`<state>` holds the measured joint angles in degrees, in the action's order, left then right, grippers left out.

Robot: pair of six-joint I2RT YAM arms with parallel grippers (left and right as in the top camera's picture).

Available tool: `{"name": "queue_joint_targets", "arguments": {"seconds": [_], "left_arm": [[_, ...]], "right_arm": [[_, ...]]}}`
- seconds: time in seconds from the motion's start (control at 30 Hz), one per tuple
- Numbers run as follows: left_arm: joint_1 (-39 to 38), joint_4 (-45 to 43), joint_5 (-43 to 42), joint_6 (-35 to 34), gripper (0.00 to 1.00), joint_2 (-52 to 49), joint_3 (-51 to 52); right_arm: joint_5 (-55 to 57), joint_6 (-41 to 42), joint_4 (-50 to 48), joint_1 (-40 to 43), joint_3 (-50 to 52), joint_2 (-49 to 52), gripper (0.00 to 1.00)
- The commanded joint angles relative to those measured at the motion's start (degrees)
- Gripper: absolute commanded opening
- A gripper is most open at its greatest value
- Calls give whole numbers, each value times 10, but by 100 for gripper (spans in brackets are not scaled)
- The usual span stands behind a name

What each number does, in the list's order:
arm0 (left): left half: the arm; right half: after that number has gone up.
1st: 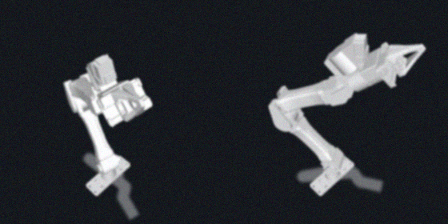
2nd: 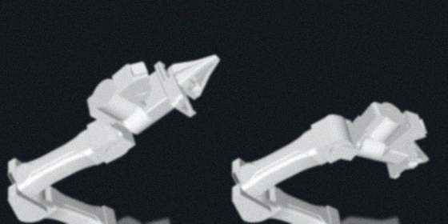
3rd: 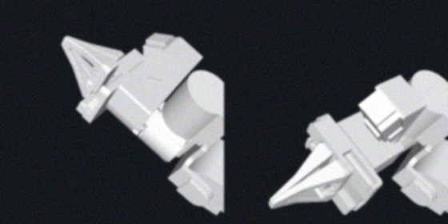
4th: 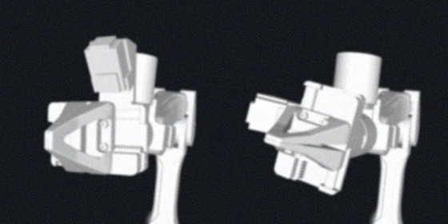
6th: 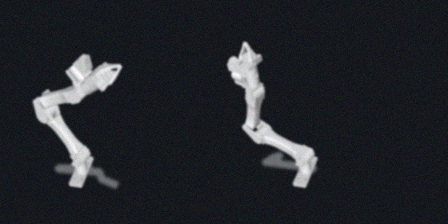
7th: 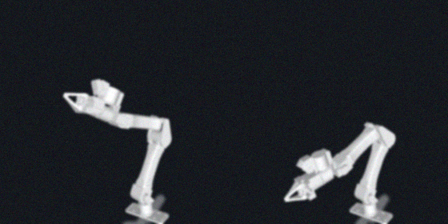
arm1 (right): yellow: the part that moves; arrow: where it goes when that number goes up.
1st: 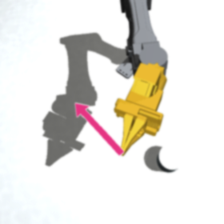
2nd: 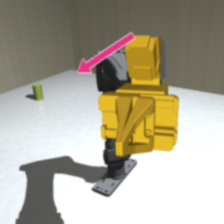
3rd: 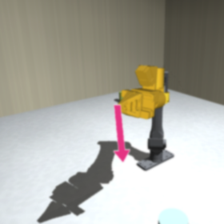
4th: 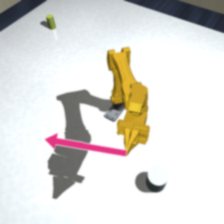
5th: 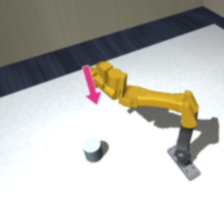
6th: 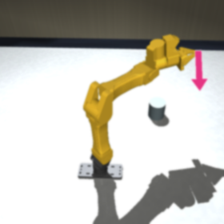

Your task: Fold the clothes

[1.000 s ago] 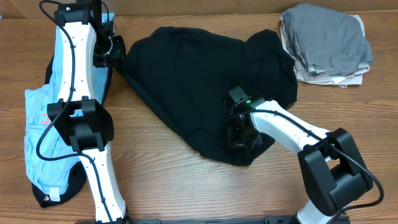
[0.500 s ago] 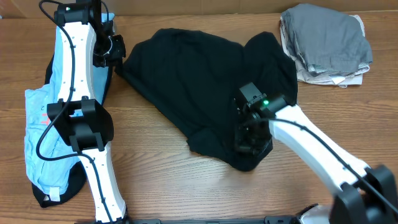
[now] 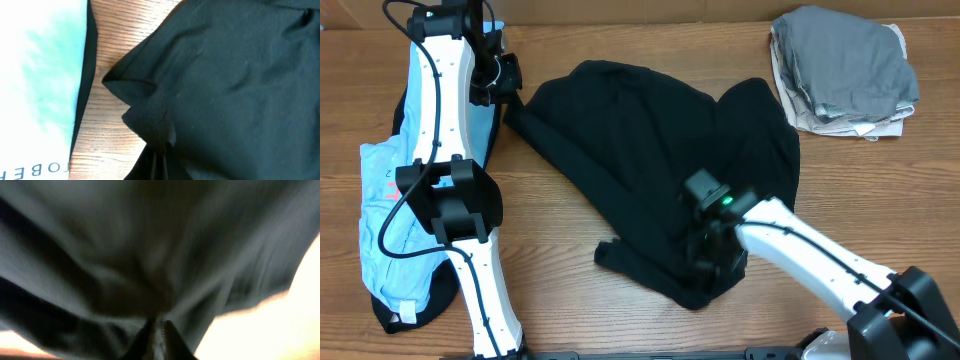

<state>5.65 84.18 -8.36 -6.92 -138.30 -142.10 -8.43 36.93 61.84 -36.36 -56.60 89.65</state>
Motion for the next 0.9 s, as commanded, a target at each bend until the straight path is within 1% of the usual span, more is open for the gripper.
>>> {"name": "queue_joint_targets", "arguments": {"seconds": [0.0, 0.07, 0.13, 0.2, 0.23, 0.47, 0.57, 0.6, 0.67, 0.87], "left_arm": [[3, -7, -3, 5, 4, 18, -1], [3, -8, -3, 5, 4, 18, -1], [3, -11, -3, 5, 4, 18, -1], [3, -16, -3, 5, 4, 18, -1], [3, -20, -3, 5, 4, 18, -1], [3, -52, -2, 5, 4, 18, -1], [3, -78, 0, 5, 4, 18, -1], [3, -100, -1, 5, 4, 18, -1], [3, -113, -1, 5, 4, 18, -1], [3, -99, -3, 4, 4, 18, -1]], "right_arm": [[19, -30, -53, 70, -1, -1, 30], [11, -46, -80, 99, -1, 0, 38], [-2, -65, -103, 123, 1, 1, 41], [-2, -70, -116, 135, 4, 3, 48], [-2, -72, -123, 140, 7, 5, 49], [-8, -66, -121, 148, 17, 55, 50], [-7, -54, -130, 148, 17, 80, 49], [-6, -55, -149, 148, 17, 99, 49], [-6, -55, -173, 149, 17, 119, 49], [-7, -108, -254, 184, 17, 167, 49]]}}
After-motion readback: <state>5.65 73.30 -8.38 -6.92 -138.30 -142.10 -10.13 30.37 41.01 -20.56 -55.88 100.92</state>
